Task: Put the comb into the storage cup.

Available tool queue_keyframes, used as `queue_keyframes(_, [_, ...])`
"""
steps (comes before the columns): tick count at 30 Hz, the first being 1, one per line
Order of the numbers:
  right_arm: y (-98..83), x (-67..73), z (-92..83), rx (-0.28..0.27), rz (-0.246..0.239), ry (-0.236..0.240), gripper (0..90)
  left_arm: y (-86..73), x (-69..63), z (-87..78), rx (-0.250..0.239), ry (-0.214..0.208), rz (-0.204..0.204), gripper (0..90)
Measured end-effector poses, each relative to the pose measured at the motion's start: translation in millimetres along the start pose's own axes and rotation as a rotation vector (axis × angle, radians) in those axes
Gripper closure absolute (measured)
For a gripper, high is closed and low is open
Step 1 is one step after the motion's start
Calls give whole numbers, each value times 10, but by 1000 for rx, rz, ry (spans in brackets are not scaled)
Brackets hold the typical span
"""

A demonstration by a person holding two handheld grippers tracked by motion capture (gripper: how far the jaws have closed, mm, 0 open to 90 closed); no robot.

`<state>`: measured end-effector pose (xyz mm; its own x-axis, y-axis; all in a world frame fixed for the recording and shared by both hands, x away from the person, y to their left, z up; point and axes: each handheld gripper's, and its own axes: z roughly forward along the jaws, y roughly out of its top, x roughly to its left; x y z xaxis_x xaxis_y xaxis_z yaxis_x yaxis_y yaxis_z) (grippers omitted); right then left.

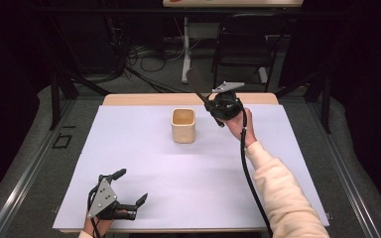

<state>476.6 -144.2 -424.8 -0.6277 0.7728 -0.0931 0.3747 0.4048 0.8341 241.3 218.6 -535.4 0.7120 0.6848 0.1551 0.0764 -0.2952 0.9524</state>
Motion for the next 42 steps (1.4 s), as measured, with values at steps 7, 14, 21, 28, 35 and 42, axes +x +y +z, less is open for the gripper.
queue_keyframes(7, [47,40,31,-6,-10,4,728,0,-1,1,0,1,0,3])
queue_keyframes(14, [98,89,54,-15,-21,9,728,1,0,-1,-1,1,0,3])
queue_keyframes(21, [127,140,90,-21,-31,11,727,1,1,-1,0,1,-1,3])
queue_keyframes(28, [136,175,130,-28,-24,13,728,0,-1,2,-1,-2,-2,3])
queue_keyframes(35, [170,222,147,-48,-26,14,727,0,-1,3,1,0,-2,4])
queue_keyframes(42, [196,258,148,-62,-30,12,727,1,-2,2,0,-2,0,4])
